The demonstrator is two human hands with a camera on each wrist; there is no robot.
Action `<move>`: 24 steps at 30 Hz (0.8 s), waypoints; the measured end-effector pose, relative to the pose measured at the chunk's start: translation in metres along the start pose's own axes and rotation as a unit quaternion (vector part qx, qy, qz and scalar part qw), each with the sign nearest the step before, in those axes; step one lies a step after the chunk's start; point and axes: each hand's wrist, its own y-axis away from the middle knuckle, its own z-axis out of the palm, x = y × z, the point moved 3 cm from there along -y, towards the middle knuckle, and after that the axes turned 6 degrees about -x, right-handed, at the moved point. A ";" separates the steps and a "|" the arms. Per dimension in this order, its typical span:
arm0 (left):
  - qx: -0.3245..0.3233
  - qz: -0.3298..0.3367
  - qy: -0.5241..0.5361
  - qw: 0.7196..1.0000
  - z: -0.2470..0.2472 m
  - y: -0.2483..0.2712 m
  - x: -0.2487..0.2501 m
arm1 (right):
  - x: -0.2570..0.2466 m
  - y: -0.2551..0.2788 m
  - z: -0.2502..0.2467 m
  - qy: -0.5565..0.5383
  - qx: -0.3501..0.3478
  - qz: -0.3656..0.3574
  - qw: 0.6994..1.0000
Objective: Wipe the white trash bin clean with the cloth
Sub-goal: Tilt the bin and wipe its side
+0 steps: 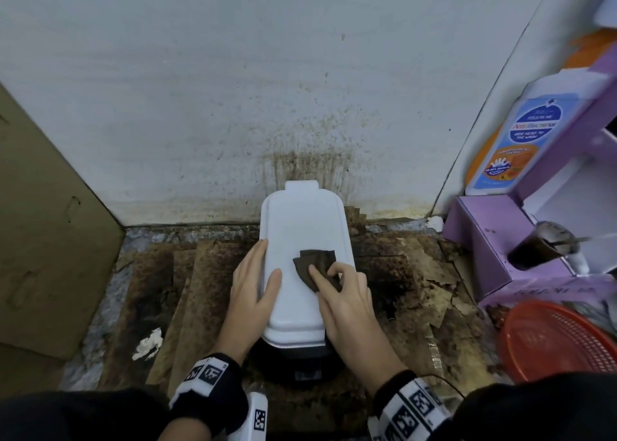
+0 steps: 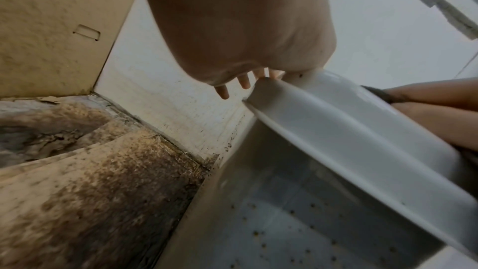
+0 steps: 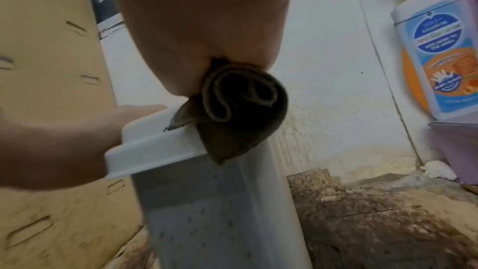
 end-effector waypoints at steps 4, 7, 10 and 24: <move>-0.018 -0.005 0.003 1.000 -0.003 0.001 0.001 | 0.027 -0.038 -0.014 -0.055 0.002 0.009 0.998; -0.030 -0.010 0.008 0.999 -0.004 0.002 0.002 | 0.054 -0.072 -0.020 -0.116 0.006 0.030 0.993; -0.031 -0.012 0.010 0.999 -0.005 0.003 0.003 | 0.072 -0.092 -0.026 -0.190 -0.018 0.090 0.978; -0.010 -0.018 0.040 0.999 0.002 0.001 0.002 | 0.033 0.036 -0.007 -0.313 0.079 0.150 0.934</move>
